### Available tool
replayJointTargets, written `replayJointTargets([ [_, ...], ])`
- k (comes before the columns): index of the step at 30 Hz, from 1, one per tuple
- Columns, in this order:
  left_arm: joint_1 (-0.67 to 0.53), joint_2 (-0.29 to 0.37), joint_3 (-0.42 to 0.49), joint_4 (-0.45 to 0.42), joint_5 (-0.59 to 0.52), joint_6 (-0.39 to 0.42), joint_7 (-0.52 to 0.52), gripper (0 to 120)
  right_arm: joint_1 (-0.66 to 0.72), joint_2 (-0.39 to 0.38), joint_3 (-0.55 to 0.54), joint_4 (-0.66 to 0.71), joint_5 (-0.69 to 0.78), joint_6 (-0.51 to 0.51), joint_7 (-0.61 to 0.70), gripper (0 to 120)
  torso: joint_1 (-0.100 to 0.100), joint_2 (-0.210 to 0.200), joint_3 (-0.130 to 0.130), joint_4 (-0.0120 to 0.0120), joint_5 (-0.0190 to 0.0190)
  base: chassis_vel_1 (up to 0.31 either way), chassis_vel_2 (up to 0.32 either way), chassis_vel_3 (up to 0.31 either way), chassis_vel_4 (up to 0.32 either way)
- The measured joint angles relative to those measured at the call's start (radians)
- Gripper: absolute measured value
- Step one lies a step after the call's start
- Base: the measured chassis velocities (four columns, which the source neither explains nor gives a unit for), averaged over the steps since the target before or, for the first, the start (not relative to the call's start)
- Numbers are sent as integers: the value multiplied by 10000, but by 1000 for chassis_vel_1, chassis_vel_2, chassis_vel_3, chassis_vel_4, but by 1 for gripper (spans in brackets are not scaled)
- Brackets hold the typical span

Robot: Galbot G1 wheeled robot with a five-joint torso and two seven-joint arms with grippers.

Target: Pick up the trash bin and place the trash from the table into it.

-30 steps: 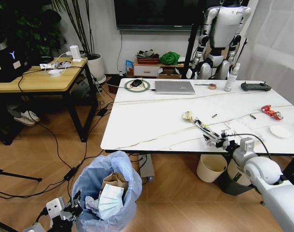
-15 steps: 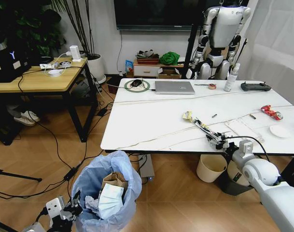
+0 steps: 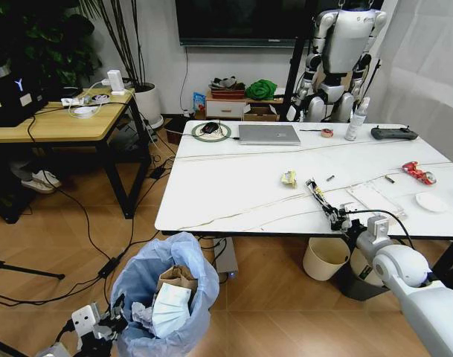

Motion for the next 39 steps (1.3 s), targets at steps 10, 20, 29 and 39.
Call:
replayJointTargets([
  [10,65,60,-4,-55,-56,0,7,0,-814,-63,-766,3688,1426,907,-402,3,0,1,-2,0,-5,0,0,0,0],
  [20,74,13,57,-160,-46,38,0,0,-158,310,-5651,5520,1088,1658,-168,3,-2,2,-2,2,0,0,0,0,0],
  [29,-28,-22,154,-96,-21,110,-28,0,26,662,-7821,4641,-52,2436,-426,3,-2,2,-2,0,-2,0,0,0,0],
  [39,-45,-156,443,-37,219,118,-10,0,498,1248,-8081,3826,-112,2450,-237,3,-1,2,-1,1,0,0,0,0,0],
])
